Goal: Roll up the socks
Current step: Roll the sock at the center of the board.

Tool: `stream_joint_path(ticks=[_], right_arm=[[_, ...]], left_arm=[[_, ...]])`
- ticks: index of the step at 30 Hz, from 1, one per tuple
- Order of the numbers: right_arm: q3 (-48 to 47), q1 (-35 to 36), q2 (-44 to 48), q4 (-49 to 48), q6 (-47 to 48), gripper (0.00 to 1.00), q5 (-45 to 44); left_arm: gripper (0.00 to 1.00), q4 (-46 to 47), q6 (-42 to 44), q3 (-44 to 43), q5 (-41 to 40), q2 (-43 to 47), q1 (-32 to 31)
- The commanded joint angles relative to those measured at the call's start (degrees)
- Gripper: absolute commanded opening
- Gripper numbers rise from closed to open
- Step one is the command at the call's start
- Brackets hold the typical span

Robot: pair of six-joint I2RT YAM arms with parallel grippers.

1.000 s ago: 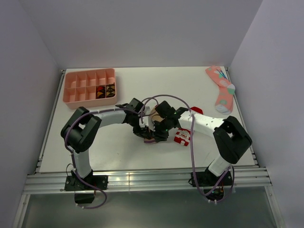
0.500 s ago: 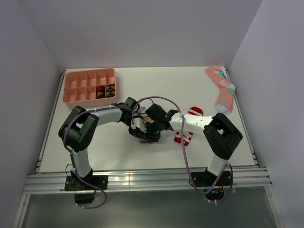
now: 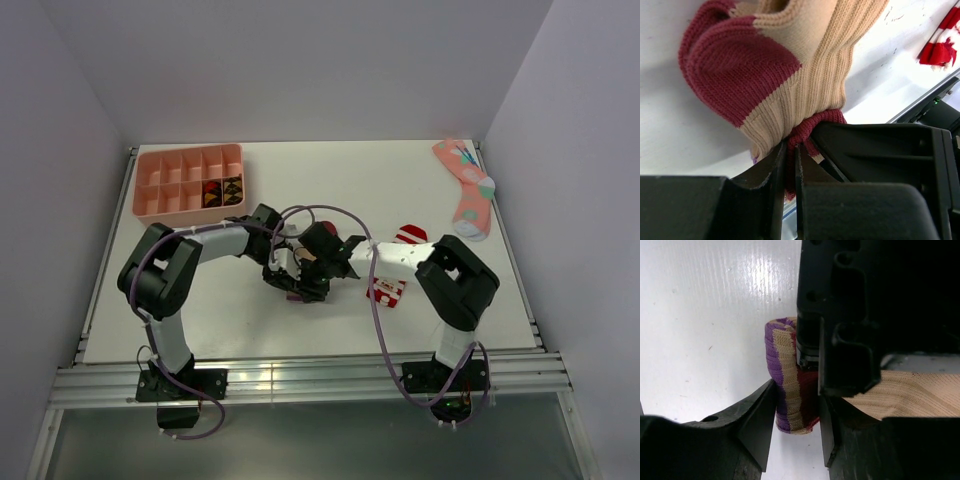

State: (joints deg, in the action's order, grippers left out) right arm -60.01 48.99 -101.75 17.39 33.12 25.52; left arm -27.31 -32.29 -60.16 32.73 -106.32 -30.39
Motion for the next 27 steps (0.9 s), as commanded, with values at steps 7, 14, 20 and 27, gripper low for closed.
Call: stream_joint_path(ticks=[7,14,20,27], right_arm=[[-2.65,-0.12,-3.44,-1.75,-3.77,0.36,1.19],[-6.08,-3.11,-5.82,3.09,-5.61,0.28,10.6],[-9.85,-7.15,-7.23,9.5,-6.05,0.28,20.17],[-16.45,-11.72,-13.19,20.38,-4.39,0.28,29.32]], left_arm=[[0.13,1.46,-0.65,3.47,-4.87,-0.12,2.09],[0.23,8.84,-6.81,7.42,-7.5,4.62,2.44],[0.32,21.49,-13.67,14.19,-10.4,10.24,2.53],[0.38,31.6,-14.82,18.59,-16.64,15.61,2.18]])
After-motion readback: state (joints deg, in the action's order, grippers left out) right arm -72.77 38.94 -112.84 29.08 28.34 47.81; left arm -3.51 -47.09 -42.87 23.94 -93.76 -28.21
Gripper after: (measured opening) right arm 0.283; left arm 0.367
